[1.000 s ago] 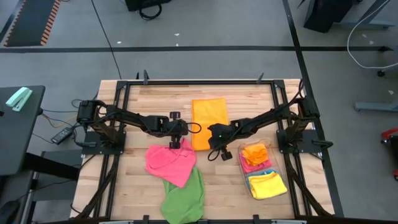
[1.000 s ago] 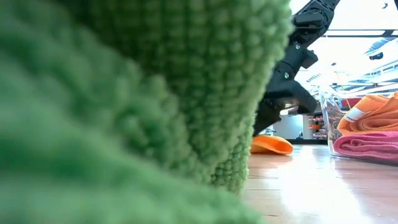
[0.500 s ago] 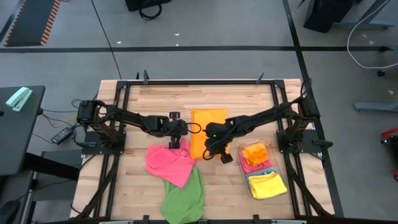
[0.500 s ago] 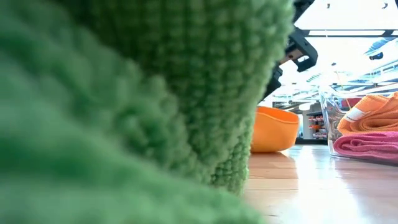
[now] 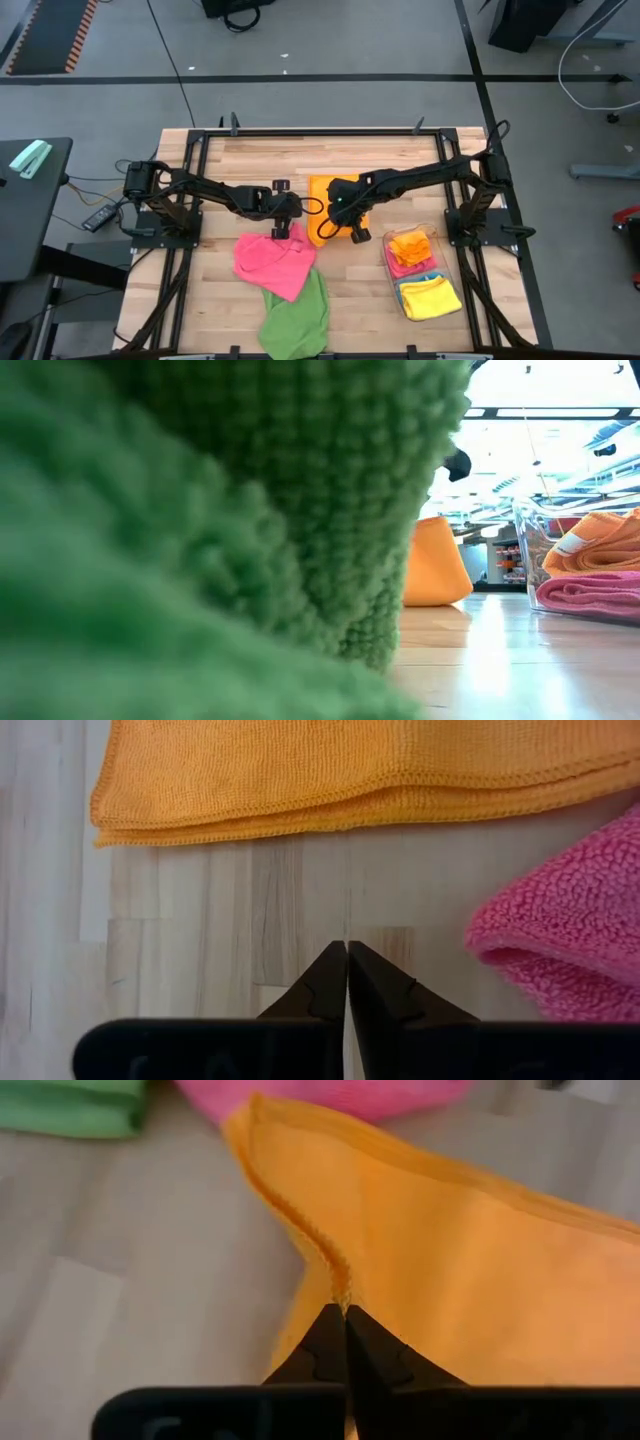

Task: Fold microfiber towels
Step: Fold the orange towel

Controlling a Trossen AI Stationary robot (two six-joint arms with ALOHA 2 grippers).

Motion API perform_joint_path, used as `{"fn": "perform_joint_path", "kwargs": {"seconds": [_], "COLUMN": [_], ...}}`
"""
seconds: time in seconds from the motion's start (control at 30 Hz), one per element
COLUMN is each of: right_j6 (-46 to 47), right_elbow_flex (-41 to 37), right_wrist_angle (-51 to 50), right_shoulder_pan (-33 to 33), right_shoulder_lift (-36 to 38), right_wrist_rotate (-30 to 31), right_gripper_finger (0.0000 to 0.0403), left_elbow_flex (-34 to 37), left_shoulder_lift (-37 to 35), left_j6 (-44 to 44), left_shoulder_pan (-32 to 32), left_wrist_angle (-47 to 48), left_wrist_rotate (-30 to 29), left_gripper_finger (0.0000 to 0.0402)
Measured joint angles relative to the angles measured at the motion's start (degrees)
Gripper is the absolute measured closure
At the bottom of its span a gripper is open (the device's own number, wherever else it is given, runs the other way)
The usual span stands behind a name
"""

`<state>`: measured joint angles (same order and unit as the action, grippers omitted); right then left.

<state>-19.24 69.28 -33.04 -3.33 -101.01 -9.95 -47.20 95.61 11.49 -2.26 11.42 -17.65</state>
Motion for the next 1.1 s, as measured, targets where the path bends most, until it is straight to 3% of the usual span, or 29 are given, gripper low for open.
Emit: {"fn": "perform_joint_path", "kwargs": {"seconds": [0.17, 0.63, 1.1], "right_j6": [-2.96, -9.7, -13.54], "right_elbow_flex": [0.04, 0.06, -8.69], "right_wrist_angle": [-0.39, 0.28, 12.67], "right_shoulder_pan": [-2.48, -9.26, -10.47], "right_shoulder_lift": [0.0, 0.02, 0.09], "right_wrist_rotate": [2.9, 1.09, -1.0], "right_gripper_finger": [0.0397, 0.0392, 0.0391], "left_elbow_flex": [0.0, 0.0, 0.0], "left_shoulder_lift": [0.0, 0.0, 0.0], "left_j6": [0.59, 1.79, -0.4], "left_shoulder_pan": [0.26, 1.37, 1.4], "left_wrist_angle": [-0.02, -0.33, -0.33], "left_wrist_rotate": [0.0, -0.04, 0.0], "left_gripper_finger": [0.0386, 0.0374, 0.0385]}}
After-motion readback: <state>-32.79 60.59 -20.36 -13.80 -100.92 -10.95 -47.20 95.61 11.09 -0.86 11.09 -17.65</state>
